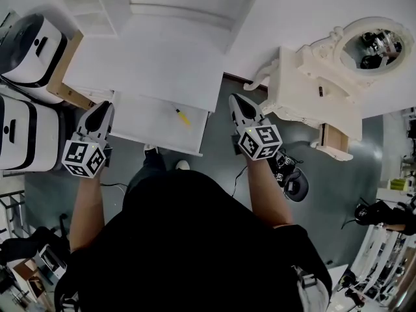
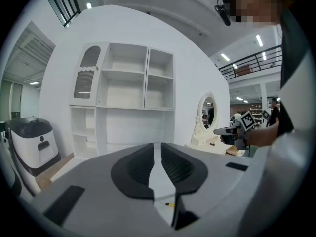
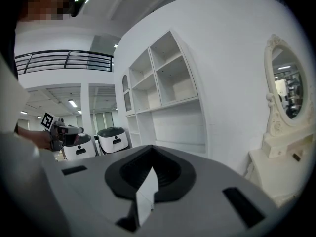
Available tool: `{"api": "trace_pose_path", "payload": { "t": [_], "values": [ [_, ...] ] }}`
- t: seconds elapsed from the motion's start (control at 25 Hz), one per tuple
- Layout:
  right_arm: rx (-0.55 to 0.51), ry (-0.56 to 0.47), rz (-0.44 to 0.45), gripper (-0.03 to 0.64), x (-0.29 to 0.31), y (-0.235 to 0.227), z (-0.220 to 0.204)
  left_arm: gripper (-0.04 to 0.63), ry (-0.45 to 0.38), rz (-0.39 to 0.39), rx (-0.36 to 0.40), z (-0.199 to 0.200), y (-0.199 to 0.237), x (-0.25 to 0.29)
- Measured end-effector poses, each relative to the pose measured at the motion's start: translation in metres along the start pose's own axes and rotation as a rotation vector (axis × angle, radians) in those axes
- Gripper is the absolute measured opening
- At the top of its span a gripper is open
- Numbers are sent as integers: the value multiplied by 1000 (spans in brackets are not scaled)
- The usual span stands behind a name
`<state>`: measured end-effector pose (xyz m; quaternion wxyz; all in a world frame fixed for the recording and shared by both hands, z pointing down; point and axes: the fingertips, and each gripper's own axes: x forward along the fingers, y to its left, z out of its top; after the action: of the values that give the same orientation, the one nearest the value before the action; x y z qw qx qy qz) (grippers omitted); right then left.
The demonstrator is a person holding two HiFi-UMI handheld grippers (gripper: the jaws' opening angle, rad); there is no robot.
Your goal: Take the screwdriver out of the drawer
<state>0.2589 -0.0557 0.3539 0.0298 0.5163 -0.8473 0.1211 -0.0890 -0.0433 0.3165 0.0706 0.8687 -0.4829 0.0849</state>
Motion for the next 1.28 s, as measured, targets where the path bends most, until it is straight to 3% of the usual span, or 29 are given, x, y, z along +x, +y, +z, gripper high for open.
{"api": "trace_pose_path", "payload": {
  "t": [0.52,1.28],
  "values": [
    [-20,33,-57,12,8,-11,3,60,-16,-79,-1,7,9,43],
    [-9,106,-76,12,72,-3,-13,60,33,-88,-49,-9,74,69]
  ]
}}
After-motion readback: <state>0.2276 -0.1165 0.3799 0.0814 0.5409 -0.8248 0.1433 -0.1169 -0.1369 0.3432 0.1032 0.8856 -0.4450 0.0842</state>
